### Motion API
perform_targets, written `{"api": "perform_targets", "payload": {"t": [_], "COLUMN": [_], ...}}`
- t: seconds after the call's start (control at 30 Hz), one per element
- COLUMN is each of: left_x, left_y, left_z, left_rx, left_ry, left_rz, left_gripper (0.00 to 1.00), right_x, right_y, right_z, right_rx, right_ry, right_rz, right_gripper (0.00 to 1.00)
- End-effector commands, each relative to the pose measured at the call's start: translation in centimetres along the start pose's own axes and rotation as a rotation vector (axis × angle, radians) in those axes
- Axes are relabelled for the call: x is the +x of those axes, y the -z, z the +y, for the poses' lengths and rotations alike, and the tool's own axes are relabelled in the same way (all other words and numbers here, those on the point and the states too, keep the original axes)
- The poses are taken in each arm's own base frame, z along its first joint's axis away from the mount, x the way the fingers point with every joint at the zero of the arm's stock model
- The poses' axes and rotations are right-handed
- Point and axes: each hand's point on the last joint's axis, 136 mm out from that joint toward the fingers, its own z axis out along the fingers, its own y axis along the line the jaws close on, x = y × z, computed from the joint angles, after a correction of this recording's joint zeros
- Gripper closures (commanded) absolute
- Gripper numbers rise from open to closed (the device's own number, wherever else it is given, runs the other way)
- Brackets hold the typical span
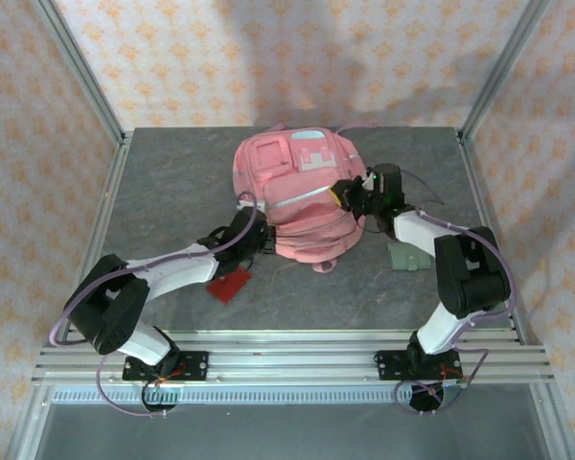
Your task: Pack the student bag
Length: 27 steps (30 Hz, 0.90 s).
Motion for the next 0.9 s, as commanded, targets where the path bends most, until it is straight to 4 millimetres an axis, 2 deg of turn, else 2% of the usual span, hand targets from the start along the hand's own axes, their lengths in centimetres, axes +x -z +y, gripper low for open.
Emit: {"api": "perform_targets", "payload": {"t": [0.0,0.1,0.23,0.27,0.33,0.4,0.43,0.5,0.6,0.73,0.8,0.87], "left_x": [1.0,0.6,0.5,0.4,0.5,0.6,0.6,0.6,0.4,0.0,-0.4,-1.0], "left_y": [-1.1,-2.2,-3.2,-3.3,-3.2,-3.1,-2.9,-2.7,-2.1,-0.7,0.0,0.7], "left_z": [-3.5,-5.2,-5.6,-5.4,-4.9,-4.3,-3.8,-2.4,0.9,6.6,8.9,9.9], "left_rx": [0.076,0.109,0.099,0.091,0.069,0.046,0.029,-0.011,-0.088,-0.224,-0.276,-0.294], "left_ry": [-0.019,-0.018,-0.031,-0.036,-0.043,-0.044,-0.039,-0.022,0.024,0.09,0.123,0.135], "left_rz": [0.039,0.029,0.035,0.035,0.033,0.03,0.027,0.024,0.018,-0.008,-0.023,-0.045], "left_gripper": [1.0,1.0,1.0,1.0,1.0,1.0,1.0,1.0,1.0,1.0,0.9,0.77], "right_x": [-2.8,-0.1,3.7,4.2,4.5,4.4,4.3,4.1,3.6,2.8,2.6,2.8], "right_y": [0.0,-0.3,-0.9,-1.0,-1.2,-1.4,-1.5,-1.6,-1.4,-0.6,-0.4,-0.5], "right_z": [3.2,3.7,2.7,2.1,1.2,0.7,0.7,0.7,0.9,0.7,0.7,0.8], "right_rx": [-0.1,-0.133,-0.098,-0.089,-0.074,-0.061,-0.055,-0.052,-0.057,-0.054,-0.056,-0.058], "right_ry": [0.044,0.052,0.056,0.046,0.034,0.037,0.039,0.042,0.046,0.041,0.042,0.045], "right_rz": [-0.097,-0.053,-0.003,0.004,0.007,0.004,0.0,-0.005,-0.02,-0.051,-0.055,-0.044], "right_gripper": [0.76,0.69,0.67,0.69,0.8,1.0,1.0,1.0,1.0,1.0,1.0,1.0]}}
